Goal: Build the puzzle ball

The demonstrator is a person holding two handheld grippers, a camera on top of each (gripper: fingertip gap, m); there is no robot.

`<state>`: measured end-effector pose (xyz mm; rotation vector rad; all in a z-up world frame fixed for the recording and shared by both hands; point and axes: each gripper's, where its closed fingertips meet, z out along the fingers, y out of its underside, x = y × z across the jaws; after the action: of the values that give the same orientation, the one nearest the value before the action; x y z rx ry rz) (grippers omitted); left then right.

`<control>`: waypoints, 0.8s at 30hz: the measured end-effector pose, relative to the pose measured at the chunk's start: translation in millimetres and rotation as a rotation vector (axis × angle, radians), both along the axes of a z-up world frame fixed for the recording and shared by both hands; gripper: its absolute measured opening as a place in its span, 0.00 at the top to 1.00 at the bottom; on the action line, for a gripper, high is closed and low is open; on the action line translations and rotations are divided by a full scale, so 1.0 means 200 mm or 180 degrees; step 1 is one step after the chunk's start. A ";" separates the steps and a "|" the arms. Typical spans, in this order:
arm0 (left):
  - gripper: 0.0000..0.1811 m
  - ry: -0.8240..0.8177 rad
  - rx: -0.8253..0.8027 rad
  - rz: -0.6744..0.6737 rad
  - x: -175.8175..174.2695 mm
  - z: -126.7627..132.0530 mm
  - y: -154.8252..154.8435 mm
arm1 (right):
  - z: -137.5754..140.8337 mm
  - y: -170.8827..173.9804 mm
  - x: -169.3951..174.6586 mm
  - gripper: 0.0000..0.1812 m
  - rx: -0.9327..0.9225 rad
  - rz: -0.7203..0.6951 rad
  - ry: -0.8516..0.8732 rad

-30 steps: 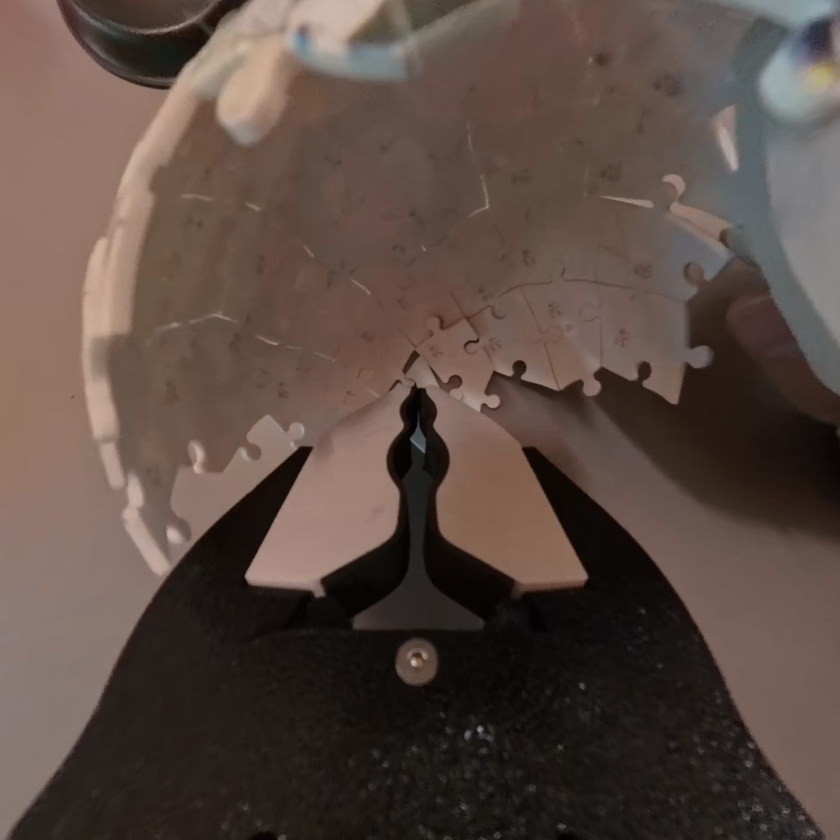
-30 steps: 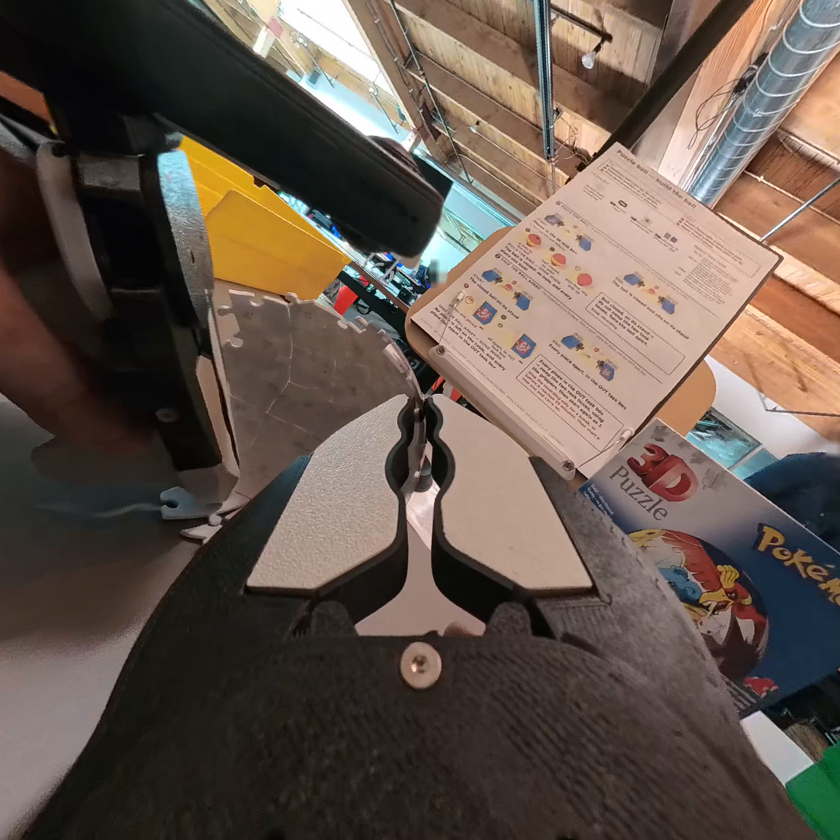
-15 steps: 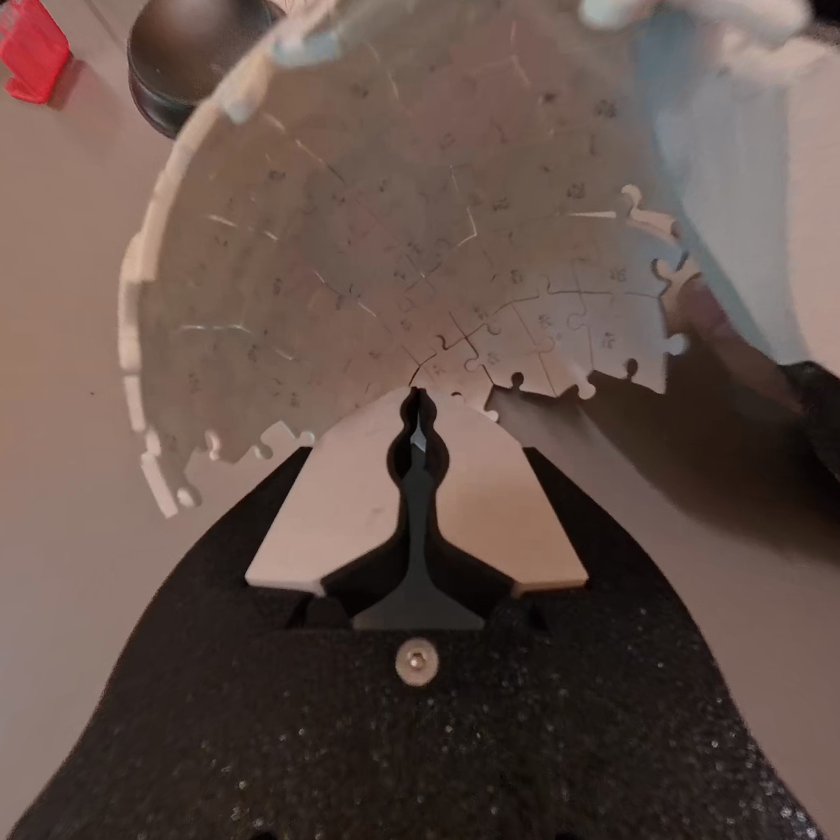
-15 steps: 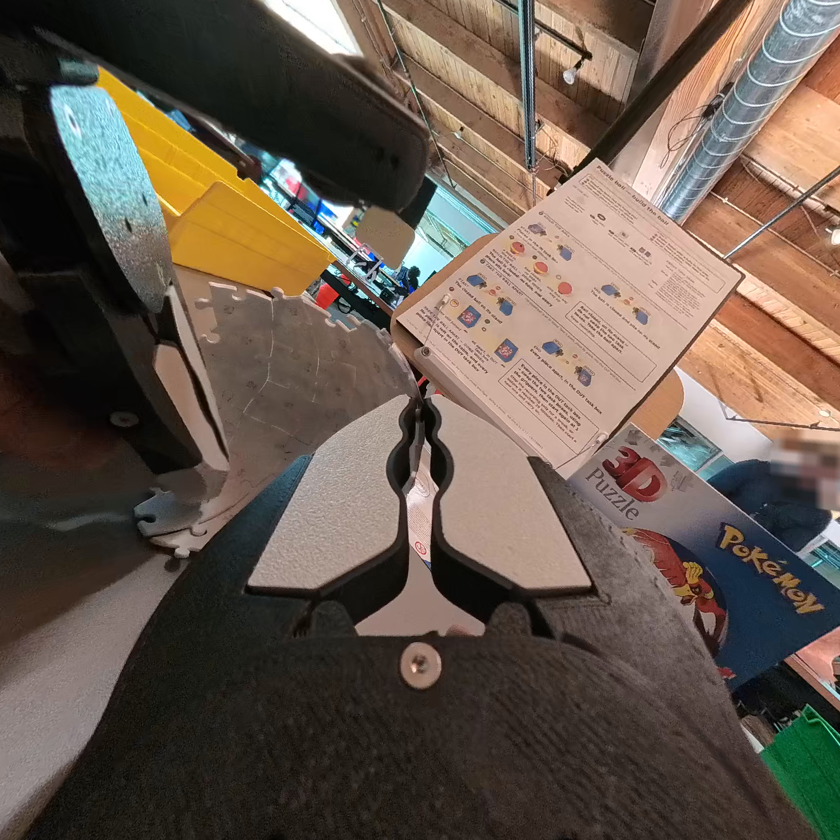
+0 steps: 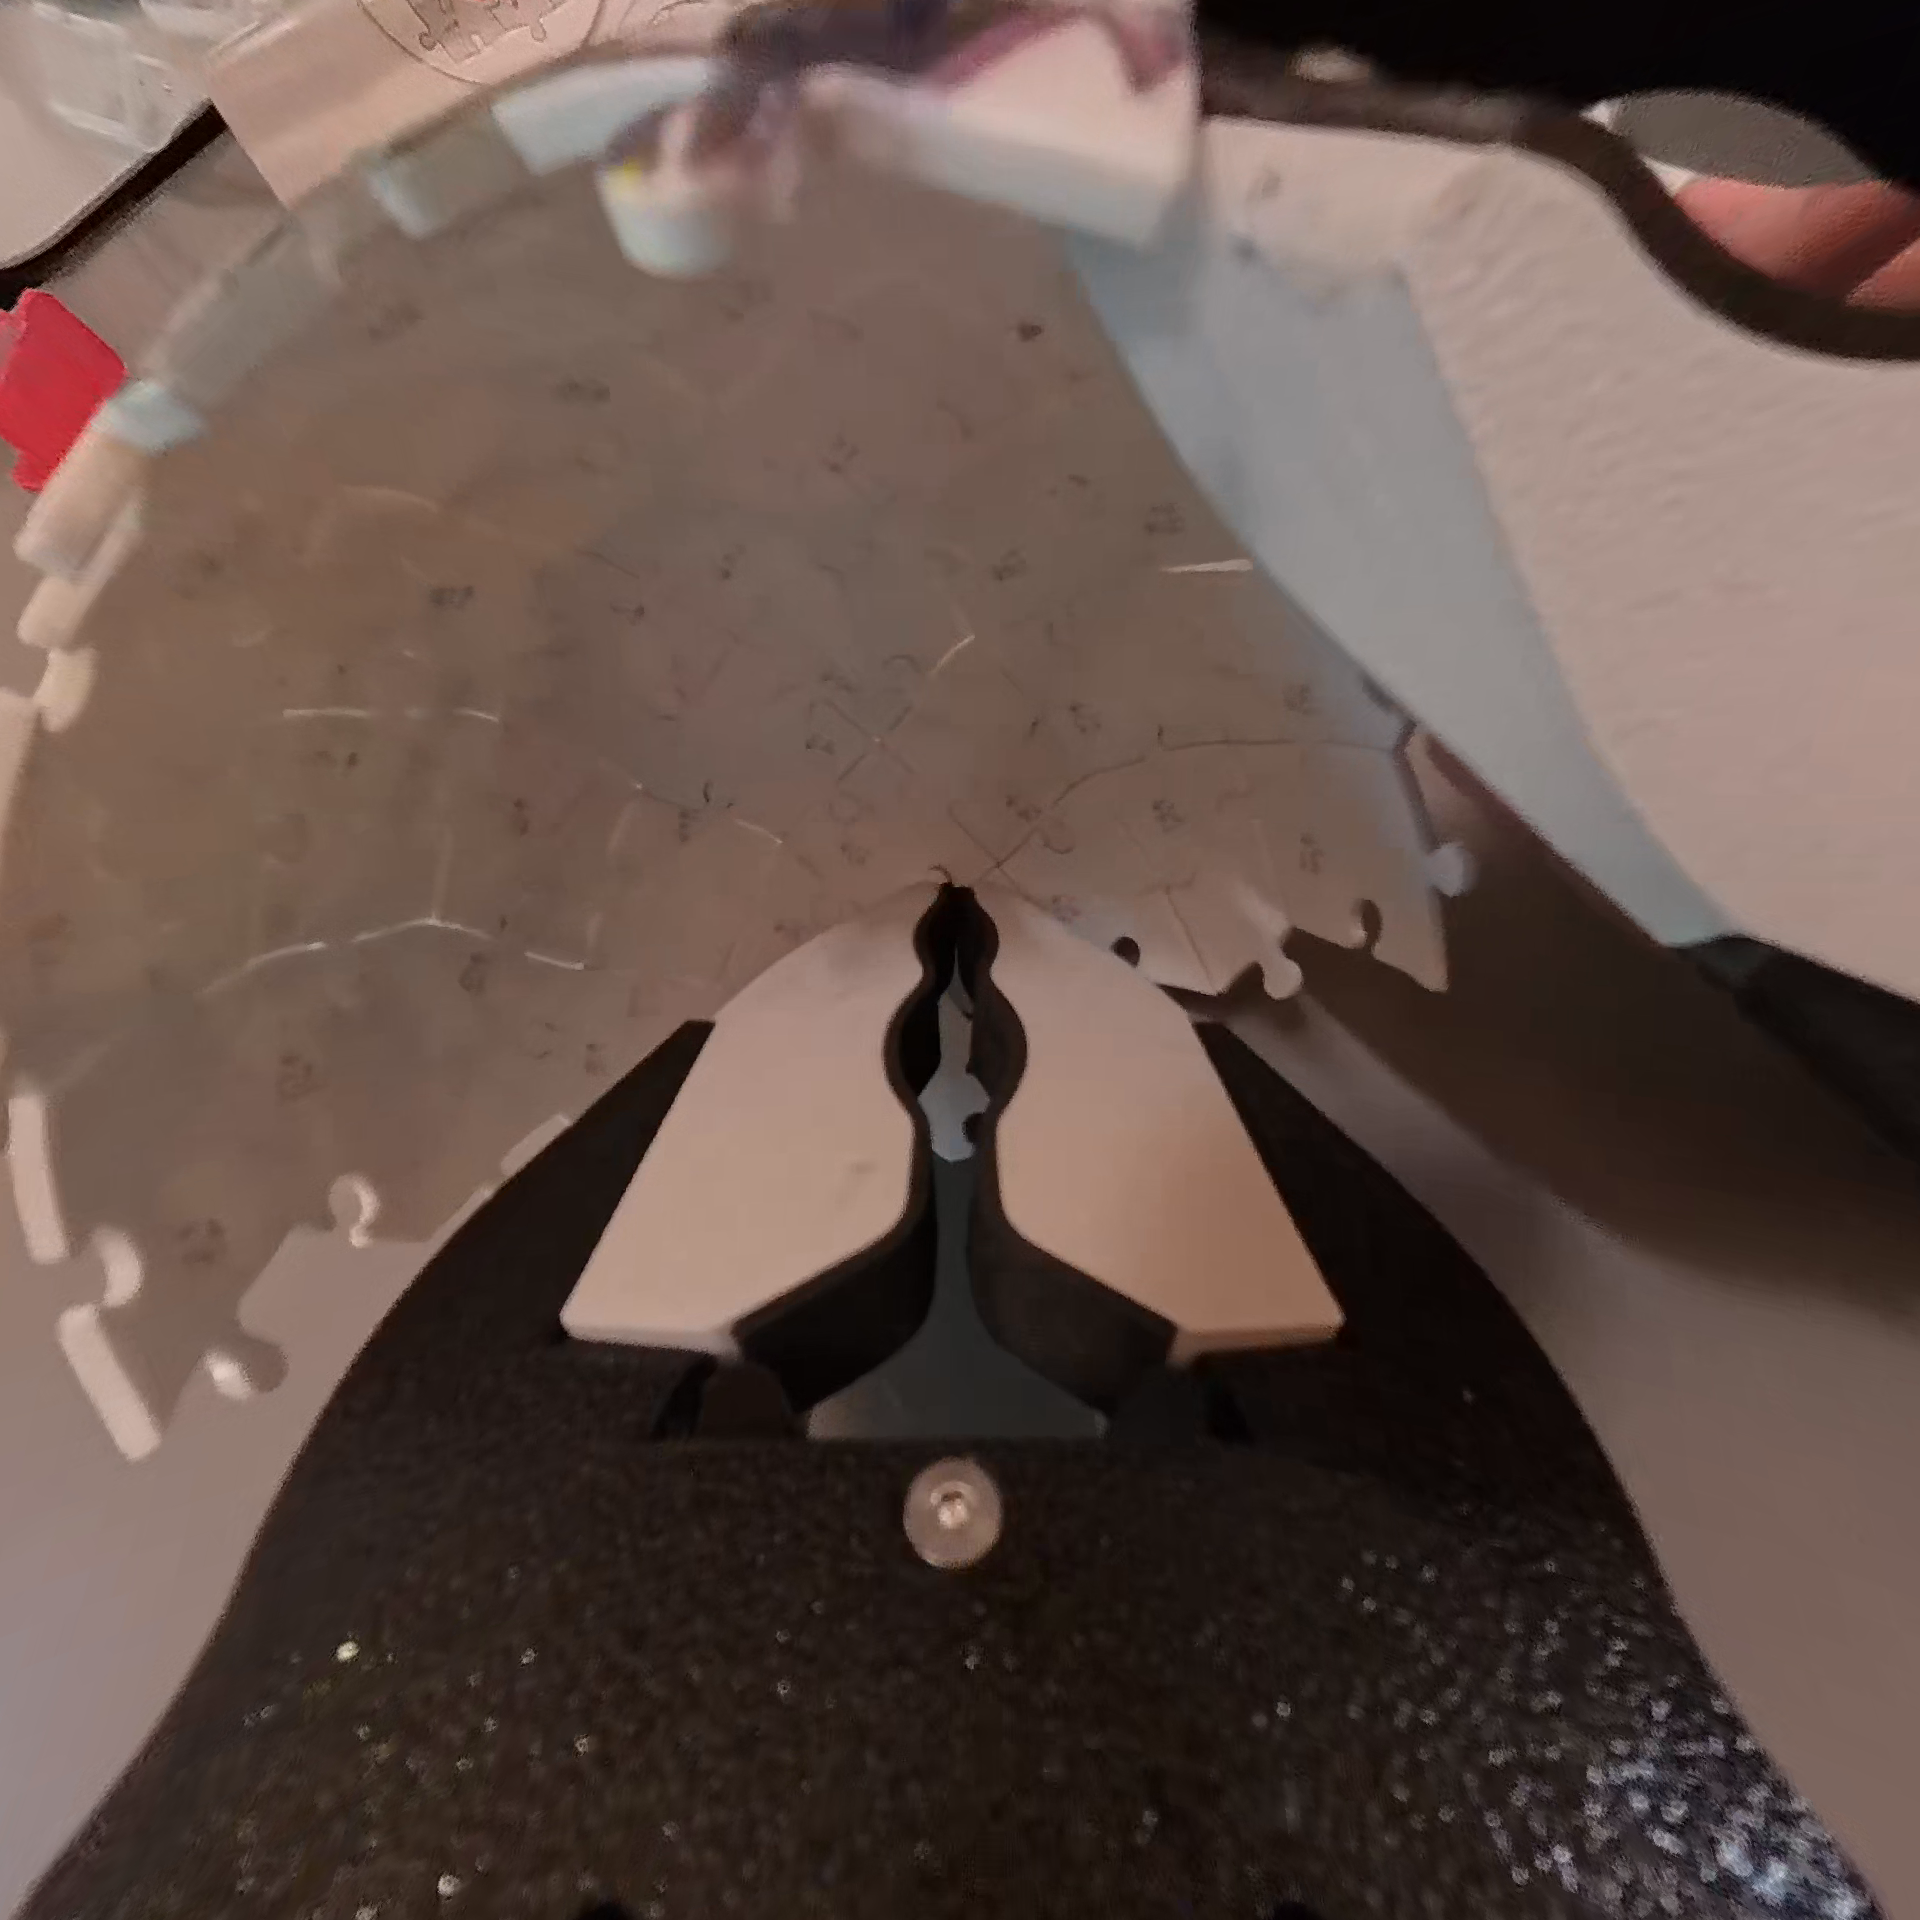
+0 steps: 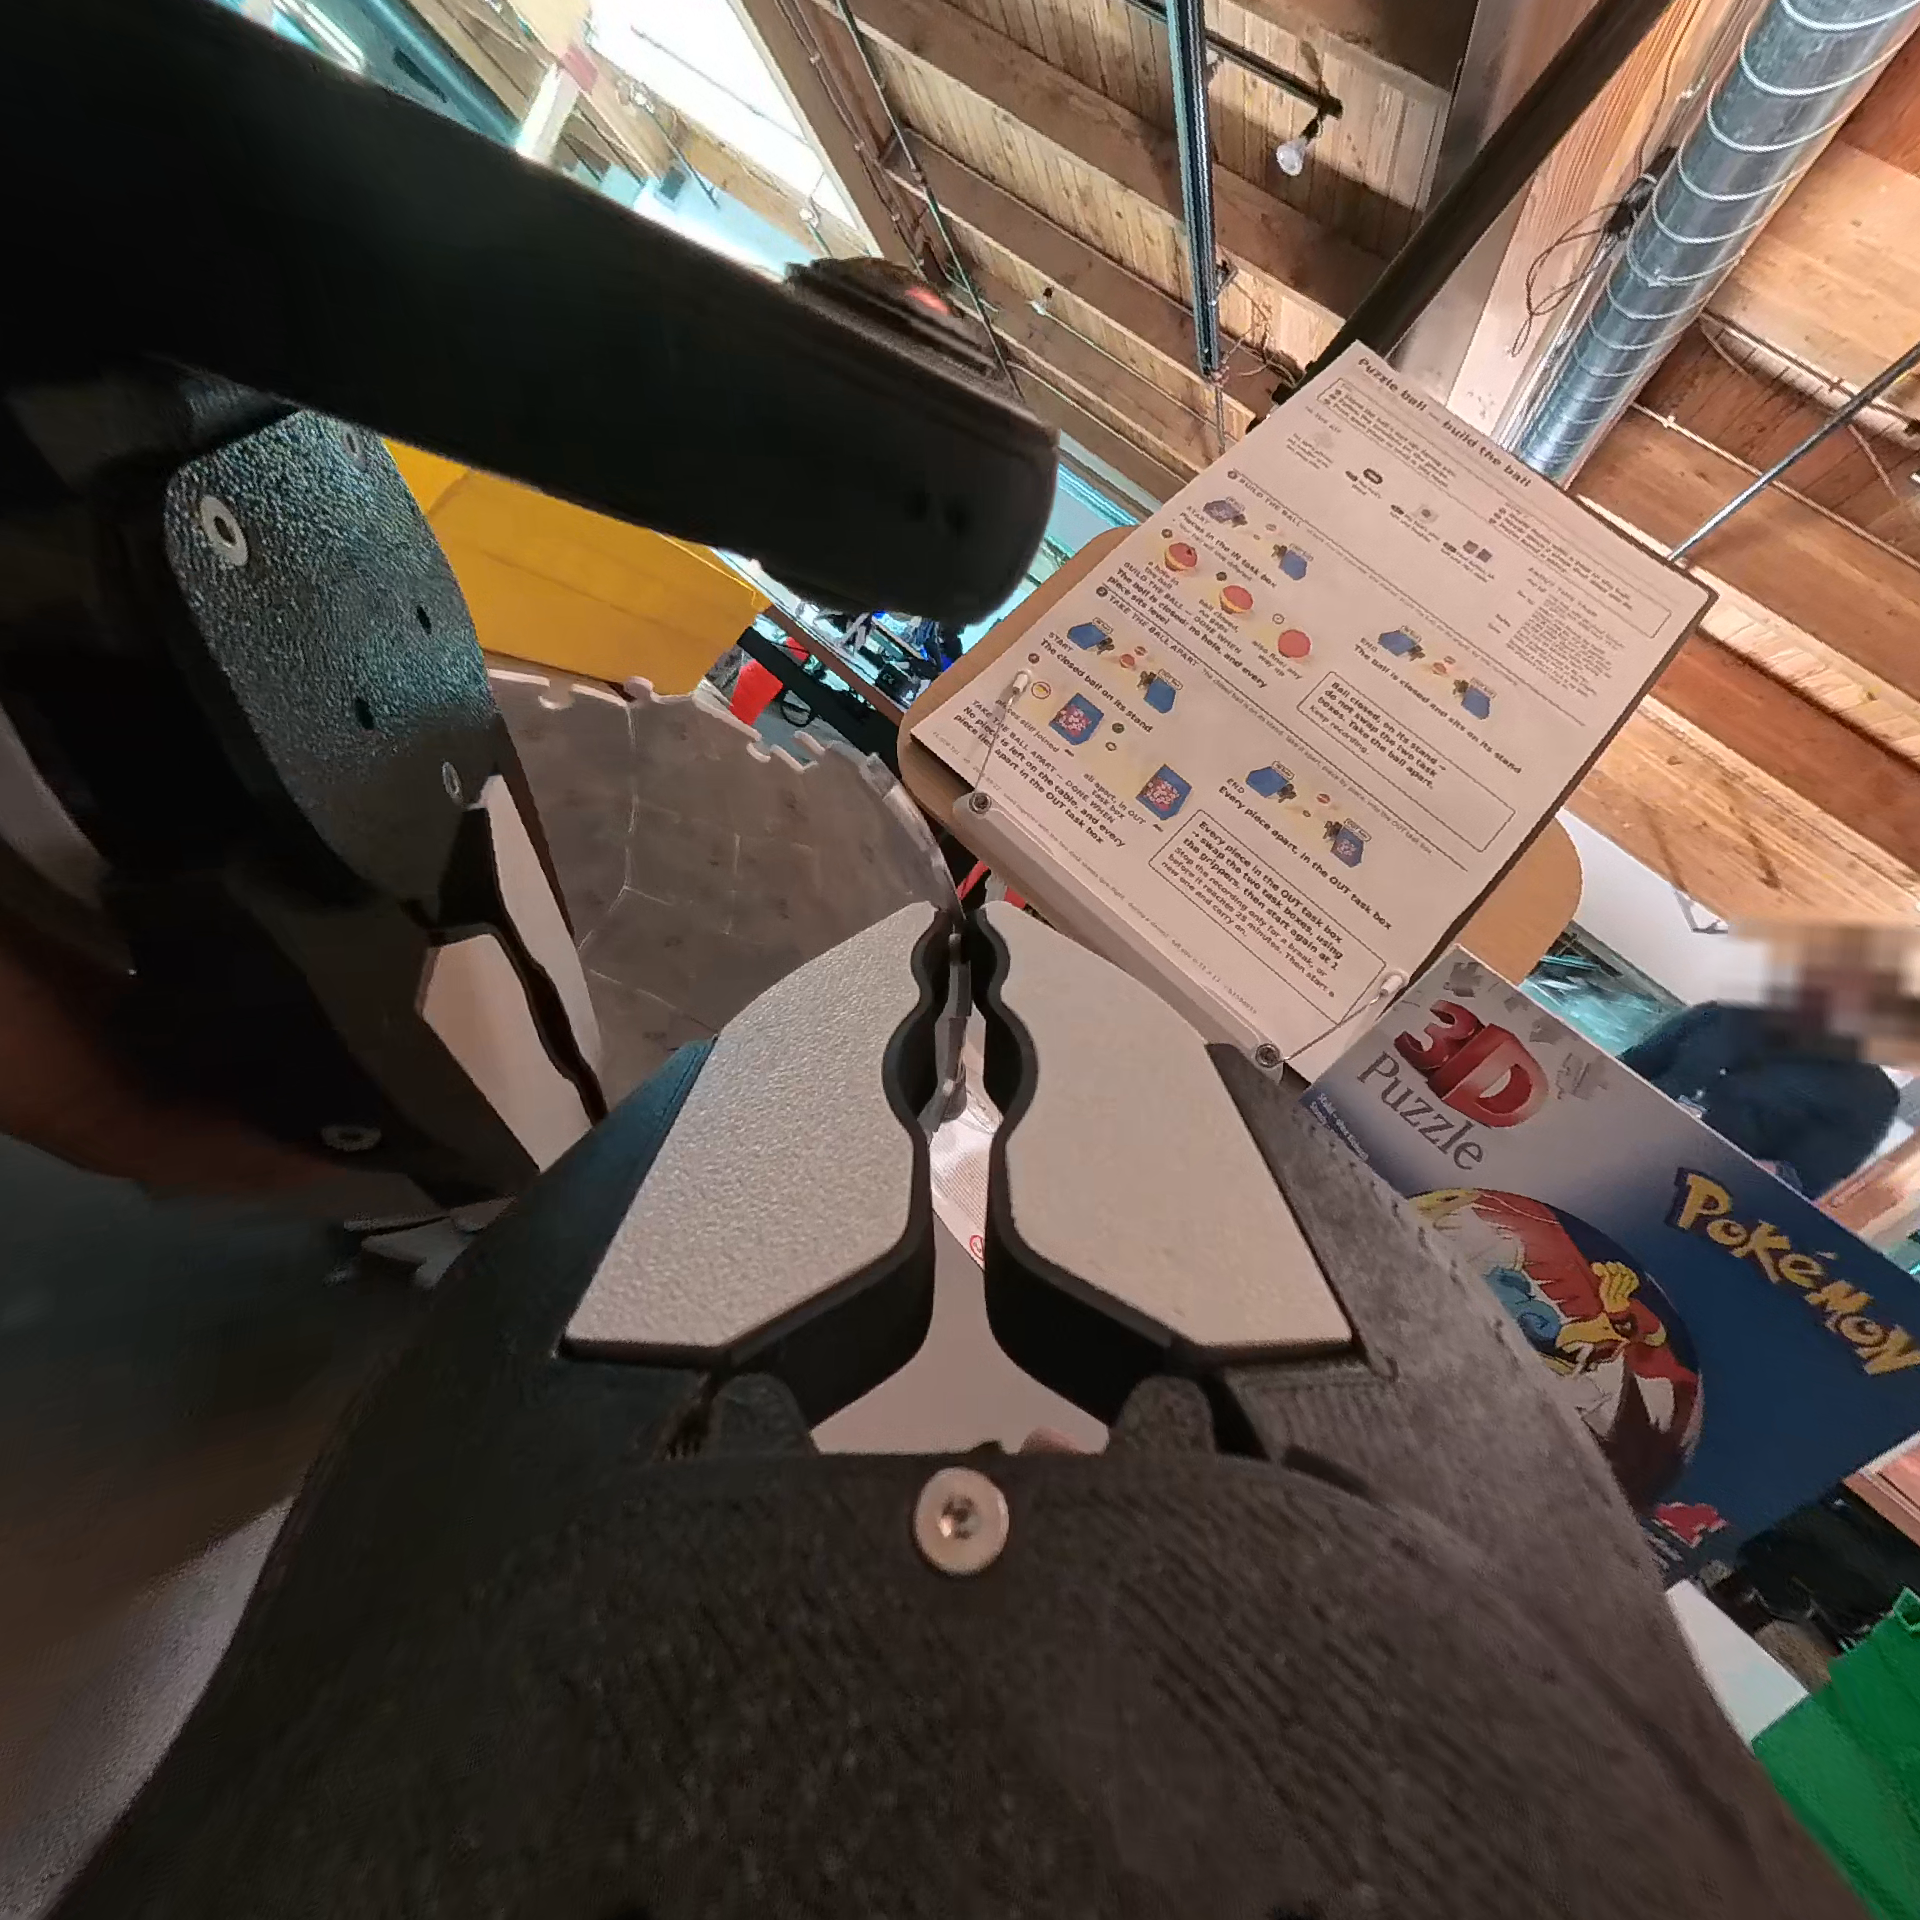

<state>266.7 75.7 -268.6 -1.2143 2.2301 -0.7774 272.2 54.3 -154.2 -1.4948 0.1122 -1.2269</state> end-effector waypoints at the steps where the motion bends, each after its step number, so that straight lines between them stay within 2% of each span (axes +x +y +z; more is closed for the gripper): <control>1: 1.00 0.0004 0.0015 0.0000 0.00 0.00 0.00 | 0.00 0.00 0.00 0.98 0.0008 0.0000 0.0014; 8: 1.00 0.0191 0.0048 0.0165 0.01 -0.02 0.00 | -0.02 -0.01 0.02 0.98 0.0034 -0.0010 0.0131; 14: 1.00 0.0182 0.0344 0.0090 0.01 -0.02 0.00 | -0.02 -0.01 0.02 0.98 0.0048 -0.0022 0.0158; 18: 1.00 0.0073 0.0058 0.0185 0.00 0.00 0.02 | -0.01 -0.02 0.02 0.98 0.0014 -0.0057 0.0066; 24: 1.00 -0.0136 -0.0248 0.0522 -0.05 0.14 0.10 | -0.02 -0.02 0.00 0.98 -0.0005 -0.0132 0.0061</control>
<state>256.5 96.1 -241.4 -1.3849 2.0528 -0.8232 271.3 49.5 -157.6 -1.5126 0.1559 -1.2462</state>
